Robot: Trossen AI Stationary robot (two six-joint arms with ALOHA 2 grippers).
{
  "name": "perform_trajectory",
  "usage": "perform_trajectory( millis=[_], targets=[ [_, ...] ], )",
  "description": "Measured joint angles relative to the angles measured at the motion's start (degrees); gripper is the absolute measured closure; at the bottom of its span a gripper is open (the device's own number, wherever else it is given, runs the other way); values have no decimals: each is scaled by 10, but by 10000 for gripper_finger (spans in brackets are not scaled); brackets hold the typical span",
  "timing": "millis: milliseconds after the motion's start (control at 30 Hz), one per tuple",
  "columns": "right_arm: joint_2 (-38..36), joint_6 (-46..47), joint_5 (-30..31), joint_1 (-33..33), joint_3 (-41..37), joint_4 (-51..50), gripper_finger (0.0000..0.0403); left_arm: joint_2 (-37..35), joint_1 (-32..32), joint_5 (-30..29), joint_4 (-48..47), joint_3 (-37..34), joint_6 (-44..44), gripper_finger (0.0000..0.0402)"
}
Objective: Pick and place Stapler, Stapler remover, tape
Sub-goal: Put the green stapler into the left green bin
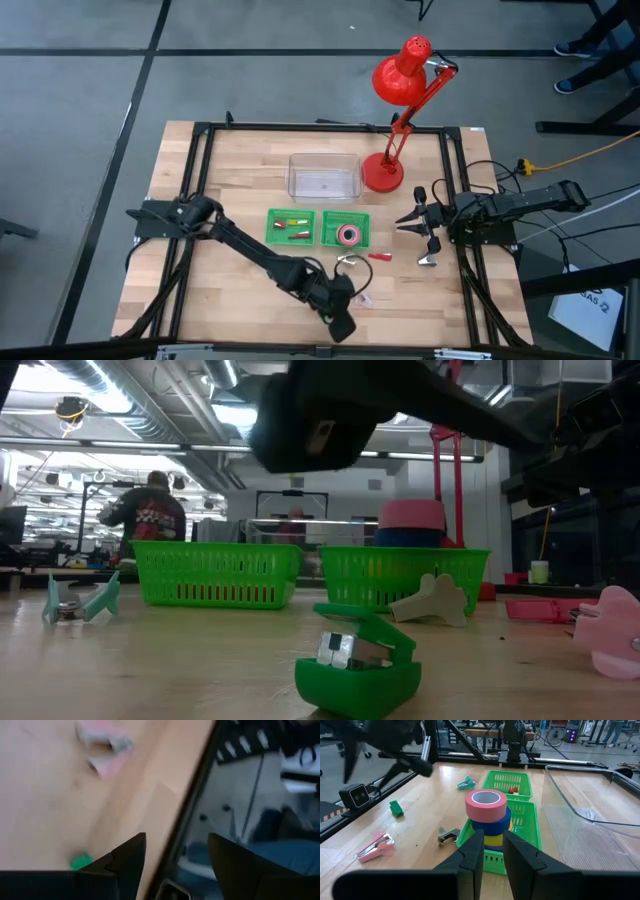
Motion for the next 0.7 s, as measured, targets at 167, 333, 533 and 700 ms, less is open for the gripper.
perform_trajectory(
  millis=[167, 333, 533, 700],
  targets=[
    [0, 0, 0, 0, 0, 0, 331, 18, 1, 56, -17, -7, -52, 192],
    [0, 0, 0, 0, 0, 0, 331, 34, 1, 80, -7, -7, -66, 192],
    [0, 0, 0, 0, 0, 0, 331, 45, 3, 78, -17, -7, -77, 192],
    [0, 0, 0, 0, 0, 0, 331, 48, 1, 74, -54, -7, -77, 192]
  ],
)
